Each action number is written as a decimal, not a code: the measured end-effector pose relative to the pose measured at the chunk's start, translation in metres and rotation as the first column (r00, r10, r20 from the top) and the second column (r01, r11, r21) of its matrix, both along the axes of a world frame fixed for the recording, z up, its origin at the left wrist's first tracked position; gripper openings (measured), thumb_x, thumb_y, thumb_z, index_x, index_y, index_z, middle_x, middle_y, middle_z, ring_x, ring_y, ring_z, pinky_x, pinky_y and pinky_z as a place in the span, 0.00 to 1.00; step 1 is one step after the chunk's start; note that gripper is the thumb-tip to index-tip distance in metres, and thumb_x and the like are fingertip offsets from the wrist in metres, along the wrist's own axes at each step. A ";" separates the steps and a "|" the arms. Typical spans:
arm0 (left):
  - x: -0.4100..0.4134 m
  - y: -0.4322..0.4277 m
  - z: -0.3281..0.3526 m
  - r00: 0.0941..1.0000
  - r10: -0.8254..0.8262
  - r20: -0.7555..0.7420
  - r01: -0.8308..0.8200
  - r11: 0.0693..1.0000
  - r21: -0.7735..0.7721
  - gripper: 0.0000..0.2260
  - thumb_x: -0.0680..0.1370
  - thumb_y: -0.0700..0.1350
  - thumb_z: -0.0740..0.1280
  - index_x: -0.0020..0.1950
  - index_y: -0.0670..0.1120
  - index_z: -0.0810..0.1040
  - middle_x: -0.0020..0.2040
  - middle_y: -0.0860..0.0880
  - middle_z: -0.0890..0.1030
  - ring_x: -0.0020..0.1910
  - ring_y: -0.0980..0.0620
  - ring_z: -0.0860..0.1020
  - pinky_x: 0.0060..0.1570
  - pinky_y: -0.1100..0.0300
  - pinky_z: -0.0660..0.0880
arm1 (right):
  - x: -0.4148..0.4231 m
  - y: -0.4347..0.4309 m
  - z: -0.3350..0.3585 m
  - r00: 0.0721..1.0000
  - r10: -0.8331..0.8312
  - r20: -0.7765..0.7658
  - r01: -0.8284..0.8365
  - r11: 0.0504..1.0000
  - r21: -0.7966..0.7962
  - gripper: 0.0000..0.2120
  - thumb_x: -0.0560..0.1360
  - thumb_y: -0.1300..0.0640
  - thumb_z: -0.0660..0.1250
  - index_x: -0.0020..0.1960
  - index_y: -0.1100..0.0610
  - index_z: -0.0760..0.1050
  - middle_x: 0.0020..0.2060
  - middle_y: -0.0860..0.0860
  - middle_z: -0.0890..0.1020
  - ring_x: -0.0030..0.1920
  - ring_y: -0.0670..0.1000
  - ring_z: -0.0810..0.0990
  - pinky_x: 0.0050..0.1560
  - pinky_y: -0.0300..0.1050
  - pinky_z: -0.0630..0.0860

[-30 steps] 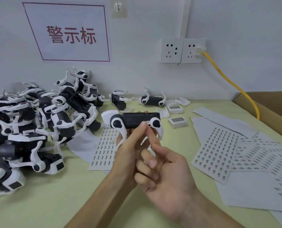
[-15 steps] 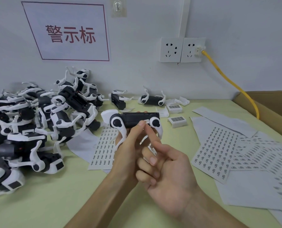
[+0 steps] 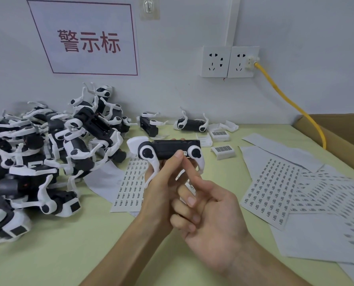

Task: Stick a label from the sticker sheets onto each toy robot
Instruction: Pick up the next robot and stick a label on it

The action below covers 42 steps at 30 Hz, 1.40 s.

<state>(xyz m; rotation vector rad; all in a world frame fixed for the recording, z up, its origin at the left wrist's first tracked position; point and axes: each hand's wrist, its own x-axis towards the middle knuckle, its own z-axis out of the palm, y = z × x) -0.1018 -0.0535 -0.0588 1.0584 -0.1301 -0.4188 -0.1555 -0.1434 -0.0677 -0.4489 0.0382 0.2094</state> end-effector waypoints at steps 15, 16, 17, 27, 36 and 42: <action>-0.001 -0.002 0.001 0.999 0.036 -0.018 -0.036 0.999 0.004 0.28 0.65 0.60 0.77 0.53 0.46 0.69 0.38 0.45 0.83 0.18 0.48 0.71 0.23 0.61 0.73 | 0.000 0.000 -0.001 1.000 0.011 0.014 -0.011 1.000 -0.013 0.20 0.74 0.56 0.65 0.64 0.49 0.83 0.27 0.50 0.66 0.24 0.47 0.61 0.25 0.41 0.57; -0.001 -0.002 0.001 0.999 0.044 -0.023 -0.044 0.999 0.011 0.27 0.65 0.60 0.77 0.52 0.46 0.69 0.39 0.46 0.83 0.18 0.48 0.70 0.23 0.61 0.73 | 0.000 0.000 -0.001 1.000 0.010 0.012 -0.010 1.000 -0.014 0.20 0.74 0.56 0.64 0.64 0.49 0.83 0.27 0.50 0.66 0.23 0.47 0.61 0.25 0.41 0.57; -0.001 -0.002 0.001 0.998 0.054 -0.029 -0.053 0.998 0.021 0.27 0.65 0.60 0.76 0.51 0.46 0.70 0.39 0.46 0.84 0.18 0.48 0.70 0.24 0.61 0.74 | 0.000 0.001 -0.002 1.000 0.009 0.011 -0.009 1.000 -0.016 0.20 0.74 0.56 0.64 0.64 0.50 0.83 0.27 0.50 0.66 0.23 0.47 0.60 0.24 0.41 0.57; 0.000 -0.004 0.001 0.988 0.139 -0.070 -0.132 0.987 0.093 0.21 0.70 0.58 0.76 0.52 0.47 0.73 0.40 0.47 0.84 0.20 0.49 0.71 0.24 0.61 0.73 | 0.000 0.002 -0.002 1.000 -0.010 -0.009 0.010 0.999 -0.039 0.21 0.72 0.56 0.64 0.63 0.51 0.83 0.27 0.50 0.66 0.23 0.47 0.60 0.24 0.40 0.56; 0.000 -0.005 0.000 0.991 0.126 -0.055 -0.121 0.990 0.078 0.26 0.65 0.60 0.76 0.53 0.47 0.71 0.42 0.44 0.86 0.16 0.48 0.70 0.23 0.60 0.74 | 0.000 0.000 0.000 0.999 -0.033 -0.017 0.032 0.998 -0.054 0.21 0.71 0.56 0.66 0.63 0.52 0.83 0.27 0.50 0.65 0.23 0.47 0.60 0.24 0.40 0.57; 0.000 -0.005 -0.001 0.991 0.127 -0.041 -0.124 0.989 0.081 0.37 0.59 0.63 0.77 0.57 0.40 0.73 0.36 0.40 0.80 0.15 0.46 0.70 0.23 0.59 0.74 | 0.000 -0.001 -0.001 0.999 -0.044 -0.029 0.042 0.998 -0.048 0.19 0.74 0.56 0.63 0.63 0.52 0.83 0.28 0.50 0.66 0.23 0.47 0.60 0.25 0.41 0.57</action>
